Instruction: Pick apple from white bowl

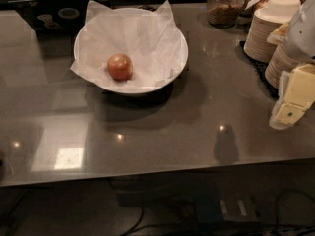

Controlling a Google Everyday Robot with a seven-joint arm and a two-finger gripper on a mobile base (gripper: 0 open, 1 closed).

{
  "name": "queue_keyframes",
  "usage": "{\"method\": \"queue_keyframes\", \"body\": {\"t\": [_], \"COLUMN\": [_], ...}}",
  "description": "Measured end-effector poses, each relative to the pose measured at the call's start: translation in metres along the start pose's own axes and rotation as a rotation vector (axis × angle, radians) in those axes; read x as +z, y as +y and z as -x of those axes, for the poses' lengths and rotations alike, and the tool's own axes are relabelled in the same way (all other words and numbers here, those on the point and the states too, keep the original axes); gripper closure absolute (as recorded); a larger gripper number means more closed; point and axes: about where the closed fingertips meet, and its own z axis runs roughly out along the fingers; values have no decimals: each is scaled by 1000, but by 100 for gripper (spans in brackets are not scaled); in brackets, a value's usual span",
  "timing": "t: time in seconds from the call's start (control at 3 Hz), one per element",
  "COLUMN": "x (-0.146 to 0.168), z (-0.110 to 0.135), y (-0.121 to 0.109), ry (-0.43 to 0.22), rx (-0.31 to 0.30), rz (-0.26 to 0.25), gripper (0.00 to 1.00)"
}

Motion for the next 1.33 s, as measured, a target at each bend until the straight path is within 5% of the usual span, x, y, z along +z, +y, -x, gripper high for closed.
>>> {"method": "queue_keyframes", "body": {"t": [0.67, 1.33], "x": [5, 27], "z": [11, 69], "y": [-9, -49], "ry": [-29, -190], "rx": [-21, -151], "rz": [-19, -94], "gripper": [0, 0]}}
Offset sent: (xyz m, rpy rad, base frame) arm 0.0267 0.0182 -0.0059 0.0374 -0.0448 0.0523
